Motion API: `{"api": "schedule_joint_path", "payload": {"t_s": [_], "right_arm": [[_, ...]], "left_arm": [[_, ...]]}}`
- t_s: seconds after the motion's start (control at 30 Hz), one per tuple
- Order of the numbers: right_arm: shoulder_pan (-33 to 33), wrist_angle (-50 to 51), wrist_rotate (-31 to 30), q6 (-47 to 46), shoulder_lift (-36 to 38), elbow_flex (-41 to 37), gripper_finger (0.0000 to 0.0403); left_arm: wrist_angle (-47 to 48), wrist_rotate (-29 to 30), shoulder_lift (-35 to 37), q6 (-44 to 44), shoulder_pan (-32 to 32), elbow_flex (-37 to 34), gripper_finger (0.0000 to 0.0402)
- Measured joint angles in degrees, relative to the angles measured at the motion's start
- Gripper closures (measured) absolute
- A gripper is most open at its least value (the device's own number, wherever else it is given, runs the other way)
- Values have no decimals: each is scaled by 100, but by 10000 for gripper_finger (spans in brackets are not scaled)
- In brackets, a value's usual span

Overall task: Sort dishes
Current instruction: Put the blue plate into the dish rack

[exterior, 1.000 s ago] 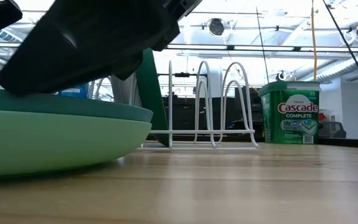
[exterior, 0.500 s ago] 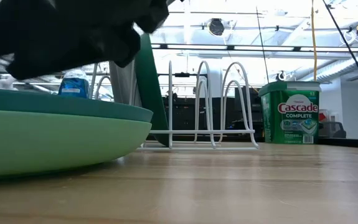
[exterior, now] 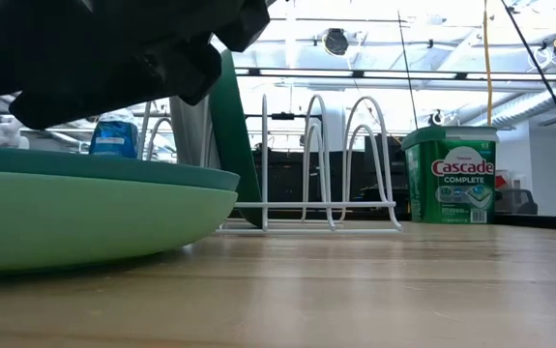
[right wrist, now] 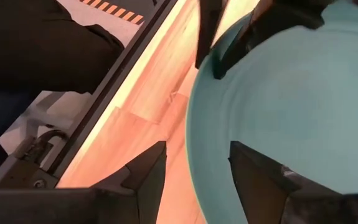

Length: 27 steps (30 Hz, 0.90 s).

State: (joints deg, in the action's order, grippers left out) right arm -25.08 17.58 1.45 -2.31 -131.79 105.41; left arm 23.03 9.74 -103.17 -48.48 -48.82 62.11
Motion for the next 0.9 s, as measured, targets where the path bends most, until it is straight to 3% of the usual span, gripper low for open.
{"api": "schedule_joint_path", "payload": {"t_s": [0.13,0.9], "right_arm": [[0,38,7,-2,0,0,233],[2,235,330,-35,0,-7,234]], "left_arm": [[-38,65,23,144,-4,14,389],[-114,407,17,730,0,393,401]]}}
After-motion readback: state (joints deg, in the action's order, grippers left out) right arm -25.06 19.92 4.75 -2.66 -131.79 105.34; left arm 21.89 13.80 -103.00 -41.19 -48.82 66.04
